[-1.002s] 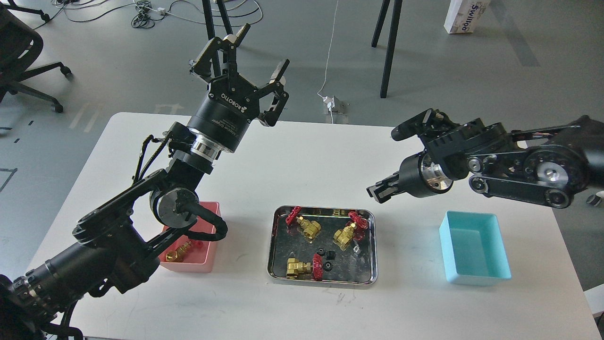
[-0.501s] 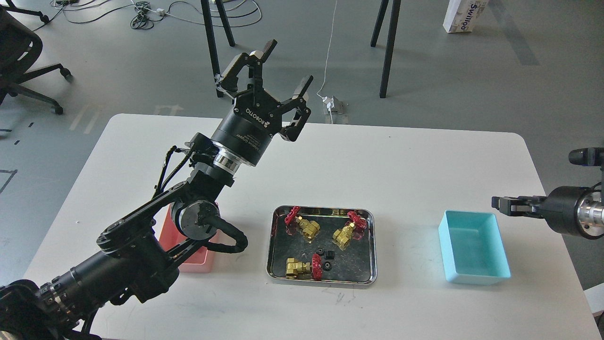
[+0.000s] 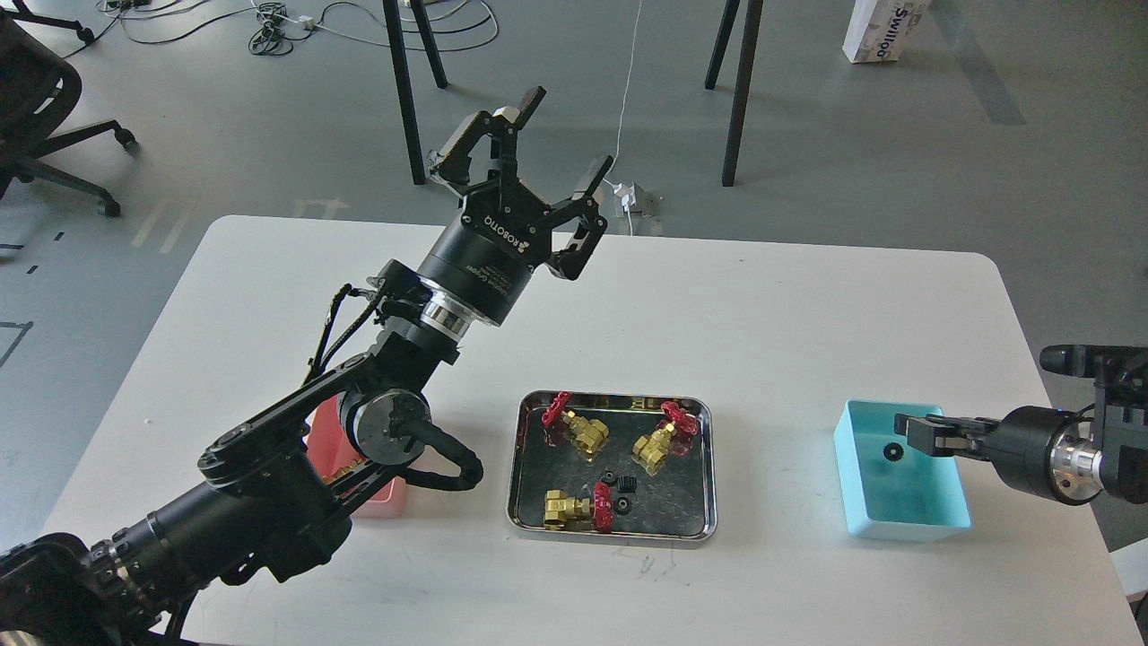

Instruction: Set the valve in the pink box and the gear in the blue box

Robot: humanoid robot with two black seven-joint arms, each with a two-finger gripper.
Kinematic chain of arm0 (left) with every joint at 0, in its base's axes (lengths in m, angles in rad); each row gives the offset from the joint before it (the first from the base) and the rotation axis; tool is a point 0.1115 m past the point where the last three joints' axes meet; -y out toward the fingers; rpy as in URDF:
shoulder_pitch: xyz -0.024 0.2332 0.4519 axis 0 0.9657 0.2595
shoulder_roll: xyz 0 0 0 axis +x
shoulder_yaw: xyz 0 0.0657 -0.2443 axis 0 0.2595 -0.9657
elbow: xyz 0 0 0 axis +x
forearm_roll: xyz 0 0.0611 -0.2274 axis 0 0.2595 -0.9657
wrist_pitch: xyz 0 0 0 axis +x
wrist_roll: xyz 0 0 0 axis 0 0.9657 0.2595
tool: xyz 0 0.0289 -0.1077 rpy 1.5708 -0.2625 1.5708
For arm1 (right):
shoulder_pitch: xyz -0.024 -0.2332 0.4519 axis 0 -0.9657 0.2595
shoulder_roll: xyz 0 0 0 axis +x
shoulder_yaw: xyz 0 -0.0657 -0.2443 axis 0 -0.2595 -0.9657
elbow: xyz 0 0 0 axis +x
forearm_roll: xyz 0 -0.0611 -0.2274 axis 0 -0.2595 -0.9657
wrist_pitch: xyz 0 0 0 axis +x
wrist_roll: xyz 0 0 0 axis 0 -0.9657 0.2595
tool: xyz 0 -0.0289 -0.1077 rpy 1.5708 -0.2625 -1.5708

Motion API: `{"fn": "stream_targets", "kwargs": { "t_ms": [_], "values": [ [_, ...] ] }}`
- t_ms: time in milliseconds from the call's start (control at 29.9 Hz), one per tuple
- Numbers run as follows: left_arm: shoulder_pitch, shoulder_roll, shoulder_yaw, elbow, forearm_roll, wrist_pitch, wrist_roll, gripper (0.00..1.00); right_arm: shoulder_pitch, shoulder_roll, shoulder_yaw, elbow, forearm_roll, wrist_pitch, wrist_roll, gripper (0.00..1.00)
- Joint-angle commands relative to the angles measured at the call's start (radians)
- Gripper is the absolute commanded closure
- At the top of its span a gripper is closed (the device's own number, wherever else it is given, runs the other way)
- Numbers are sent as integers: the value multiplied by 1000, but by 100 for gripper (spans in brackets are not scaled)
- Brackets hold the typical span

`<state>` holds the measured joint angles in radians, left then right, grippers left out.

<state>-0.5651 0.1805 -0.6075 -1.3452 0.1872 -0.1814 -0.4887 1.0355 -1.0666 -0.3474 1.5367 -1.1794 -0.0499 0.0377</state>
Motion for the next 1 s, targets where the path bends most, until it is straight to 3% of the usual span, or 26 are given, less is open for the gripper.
{"fn": "stream_targets", "kwargs": {
  "t_ms": [0,134,334,468,501,568,668,702,768,969],
  "values": [
    [-4,4,-1,0,-2,5,0,19,0,-1,25,2,29,2,1,1],
    [-16,17,-17,3,-2,6,0,19,0,-1,106,5,134,-1,-1,1],
    [-154,143,-31,-5,5,6,0,18,-3,36,541,-18,625,-1,17,1],
    [-288,246,-17,17,-2,-30,0,15,-3,157,764,-94,868,11,157,1],
    [-305,279,-8,29,-3,-77,0,12,-3,193,789,-125,920,18,197,1],
    [-340,342,20,99,-15,-293,0,5,-5,279,812,-206,1022,62,289,1],
    [-360,312,41,275,-46,-307,0,1,-52,358,823,-340,1118,282,427,1],
    [-354,286,44,334,-49,-307,0,1,-78,378,829,-384,1142,374,451,1],
    [-296,228,31,418,-70,-307,0,1,-120,430,849,-475,1185,539,451,1],
    [-228,194,-8,423,-86,-307,0,1,-164,510,893,-552,1204,539,451,1]
  ]
}}
